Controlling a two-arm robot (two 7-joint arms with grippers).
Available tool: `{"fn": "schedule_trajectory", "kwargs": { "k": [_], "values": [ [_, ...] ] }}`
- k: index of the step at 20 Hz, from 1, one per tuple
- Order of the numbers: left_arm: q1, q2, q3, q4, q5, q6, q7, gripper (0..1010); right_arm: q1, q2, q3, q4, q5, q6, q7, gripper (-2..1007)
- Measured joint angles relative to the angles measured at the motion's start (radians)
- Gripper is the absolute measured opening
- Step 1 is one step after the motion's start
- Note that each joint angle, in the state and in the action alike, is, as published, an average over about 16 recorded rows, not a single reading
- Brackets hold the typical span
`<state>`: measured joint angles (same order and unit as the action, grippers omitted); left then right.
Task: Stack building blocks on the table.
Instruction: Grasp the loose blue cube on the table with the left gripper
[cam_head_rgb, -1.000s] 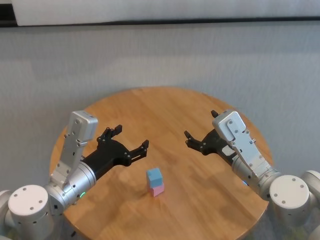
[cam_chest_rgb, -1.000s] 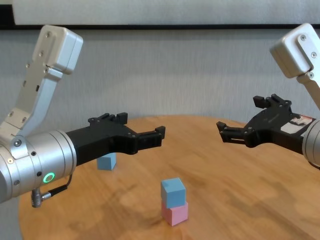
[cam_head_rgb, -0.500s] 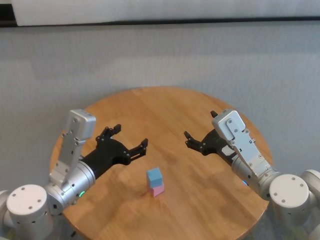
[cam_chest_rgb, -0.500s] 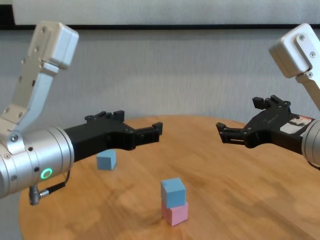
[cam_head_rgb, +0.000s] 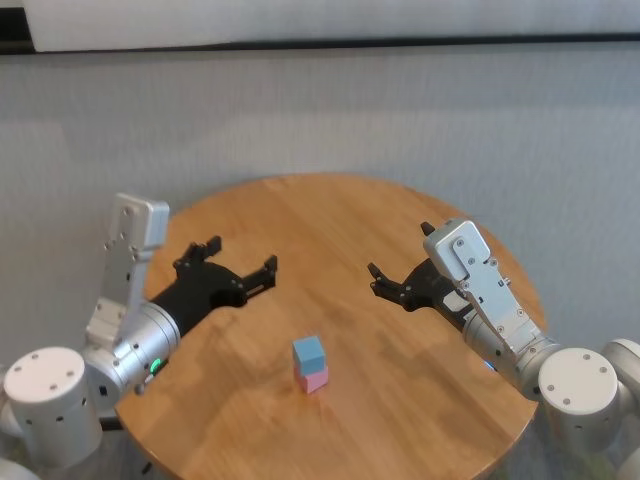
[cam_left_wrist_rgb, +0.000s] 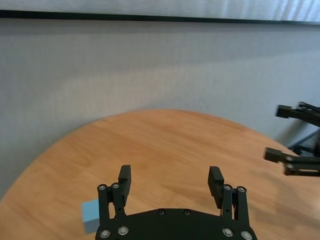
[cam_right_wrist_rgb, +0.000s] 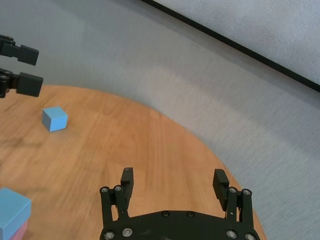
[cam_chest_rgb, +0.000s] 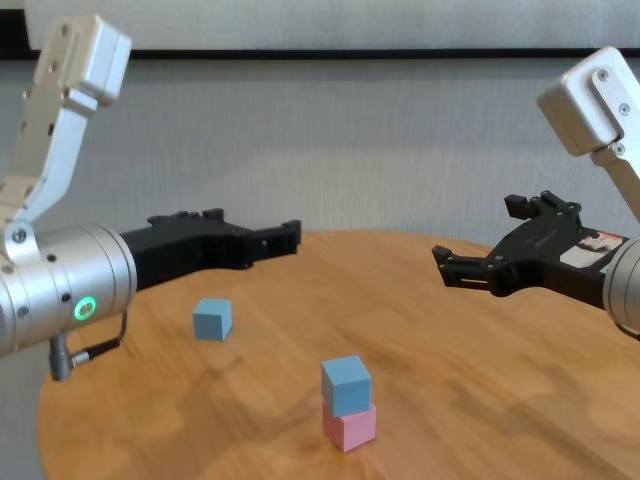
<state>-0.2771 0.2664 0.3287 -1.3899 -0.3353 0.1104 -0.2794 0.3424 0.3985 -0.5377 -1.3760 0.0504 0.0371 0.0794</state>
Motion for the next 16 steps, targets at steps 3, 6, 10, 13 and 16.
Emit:
{"fn": "schedule_trajectory", "kwargs": {
  "k": [3, 6, 10, 13, 16],
  "values": [
    [-0.020, -0.012, -0.007, 0.025, 0.010, 0.021, 0.019, 1001, 0.000, 0.000, 0.000, 0.000, 0.000, 0.001, 0.000, 1005],
    [-0.045, -0.024, -0.011, 0.061, 0.024, 0.036, 0.036, 1001, 0.000, 0.000, -0.001, 0.000, 0.001, 0.001, 0.001, 1005],
    [-0.082, -0.043, -0.016, 0.120, 0.045, 0.048, 0.052, 1001, 0.001, 0.001, -0.001, 0.000, 0.001, 0.002, 0.001, 1005],
    [-0.107, -0.057, -0.021, 0.167, 0.058, 0.052, 0.060, 1001, 0.001, 0.001, -0.001, 0.000, 0.002, 0.002, 0.001, 1005],
    [-0.131, -0.071, -0.027, 0.215, 0.067, 0.054, 0.064, 1001, 0.001, 0.001, -0.001, 0.000, 0.002, 0.002, 0.001, 1005]
  ]
}}
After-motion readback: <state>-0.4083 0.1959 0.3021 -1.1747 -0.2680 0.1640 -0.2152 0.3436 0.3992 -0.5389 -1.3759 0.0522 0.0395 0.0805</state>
